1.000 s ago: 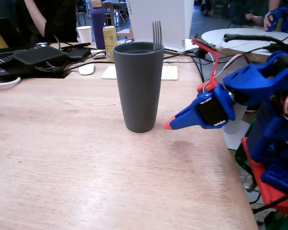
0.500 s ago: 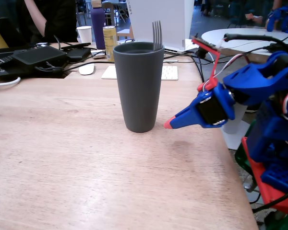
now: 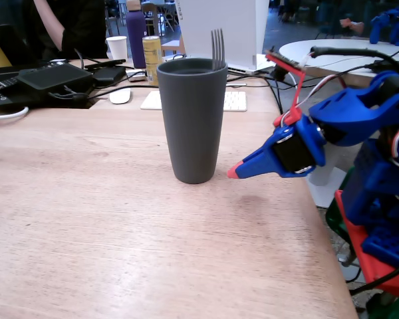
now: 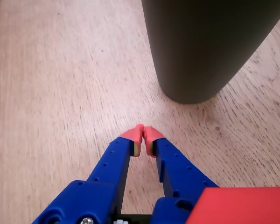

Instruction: Grab the fork and place it in gray glass

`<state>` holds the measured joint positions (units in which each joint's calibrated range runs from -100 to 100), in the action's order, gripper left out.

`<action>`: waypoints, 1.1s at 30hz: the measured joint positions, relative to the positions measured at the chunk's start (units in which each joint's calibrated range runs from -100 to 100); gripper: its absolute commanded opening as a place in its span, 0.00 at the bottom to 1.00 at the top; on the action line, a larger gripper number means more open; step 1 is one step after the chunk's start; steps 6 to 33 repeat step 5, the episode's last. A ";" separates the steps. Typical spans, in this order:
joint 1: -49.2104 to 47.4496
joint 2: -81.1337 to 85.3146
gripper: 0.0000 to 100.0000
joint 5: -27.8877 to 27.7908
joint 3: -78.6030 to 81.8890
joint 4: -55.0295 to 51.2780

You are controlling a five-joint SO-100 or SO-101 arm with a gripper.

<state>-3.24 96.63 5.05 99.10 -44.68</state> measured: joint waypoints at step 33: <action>0.00 0.00 0.00 0.00 0.00 0.00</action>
